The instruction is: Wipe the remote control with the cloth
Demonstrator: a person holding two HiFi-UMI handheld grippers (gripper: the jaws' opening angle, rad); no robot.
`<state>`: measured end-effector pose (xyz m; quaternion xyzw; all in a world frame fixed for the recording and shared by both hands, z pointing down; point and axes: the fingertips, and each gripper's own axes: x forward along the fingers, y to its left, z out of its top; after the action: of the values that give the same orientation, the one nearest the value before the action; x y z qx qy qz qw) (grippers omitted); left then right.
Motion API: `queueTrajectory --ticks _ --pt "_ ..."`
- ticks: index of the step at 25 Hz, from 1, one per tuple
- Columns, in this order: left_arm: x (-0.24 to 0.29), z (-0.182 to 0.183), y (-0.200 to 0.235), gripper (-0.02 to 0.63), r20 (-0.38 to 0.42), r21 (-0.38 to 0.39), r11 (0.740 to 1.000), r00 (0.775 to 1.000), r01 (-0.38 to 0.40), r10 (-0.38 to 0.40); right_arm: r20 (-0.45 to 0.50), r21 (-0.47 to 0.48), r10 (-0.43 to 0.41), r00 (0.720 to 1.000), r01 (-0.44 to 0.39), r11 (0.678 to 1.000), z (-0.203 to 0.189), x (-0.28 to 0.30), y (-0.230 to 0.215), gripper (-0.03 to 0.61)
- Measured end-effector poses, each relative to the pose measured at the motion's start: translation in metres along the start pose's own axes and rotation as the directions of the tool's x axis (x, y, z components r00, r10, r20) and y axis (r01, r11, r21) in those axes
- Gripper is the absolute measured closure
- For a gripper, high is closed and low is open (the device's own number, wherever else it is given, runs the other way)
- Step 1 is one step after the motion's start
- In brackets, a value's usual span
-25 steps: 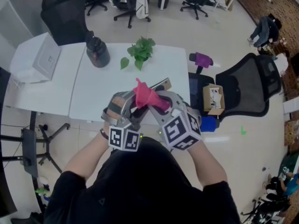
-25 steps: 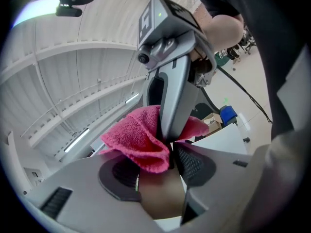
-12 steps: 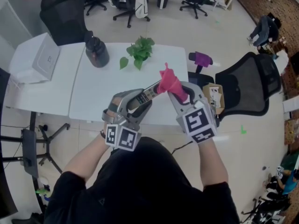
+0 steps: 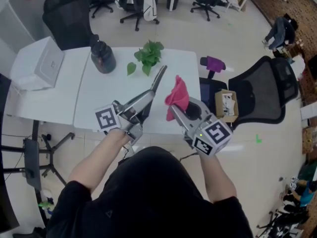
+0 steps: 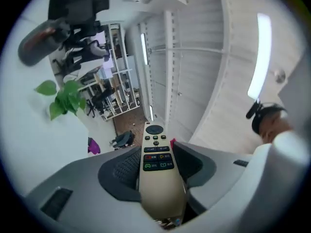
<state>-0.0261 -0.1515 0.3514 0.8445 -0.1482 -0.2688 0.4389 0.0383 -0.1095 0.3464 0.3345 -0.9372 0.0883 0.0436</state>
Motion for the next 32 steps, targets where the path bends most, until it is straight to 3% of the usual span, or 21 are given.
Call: queueTrajectory --ticks 3,7,11,17,22,27,32 --pt "-0.001 0.002 -0.001 0.403 0.037 -0.131 0.989 0.997 0.073 -0.069 -0.057 0.022 0.115 0.992 -0.114 0.993 -0.025 0.017 0.026 0.471" --pt "0.001 -0.007 -0.006 0.403 0.010 -0.184 0.976 0.993 0.120 -0.120 -0.102 0.040 0.211 0.972 -0.207 0.977 -0.038 0.030 0.044 0.471" --pt "0.000 -0.017 -0.012 0.403 -0.053 -0.184 0.973 0.987 0.141 -0.153 -0.070 0.060 0.201 0.977 -0.197 0.979 -0.029 0.031 0.031 0.471" --pt "-0.004 -0.035 -0.026 0.403 -0.155 -0.169 0.968 0.965 0.185 -0.211 -0.003 0.083 0.095 0.995 -0.094 0.992 -0.005 0.022 -0.013 0.471" --pt "-0.004 -0.038 -0.024 0.403 -0.159 -0.170 0.968 0.964 0.185 -0.212 0.037 0.093 0.036 0.999 -0.039 0.995 0.008 0.011 -0.035 0.471" --pt "-0.001 -0.017 -0.017 0.403 -0.072 -0.172 0.971 0.981 0.168 -0.183 0.009 0.064 0.131 0.991 -0.132 0.989 -0.005 0.011 0.001 0.471" --pt "0.003 -0.003 -0.016 0.403 -0.034 -0.168 0.971 0.984 0.168 -0.176 -0.067 0.023 0.276 0.959 -0.275 0.961 -0.029 0.022 0.049 0.471"
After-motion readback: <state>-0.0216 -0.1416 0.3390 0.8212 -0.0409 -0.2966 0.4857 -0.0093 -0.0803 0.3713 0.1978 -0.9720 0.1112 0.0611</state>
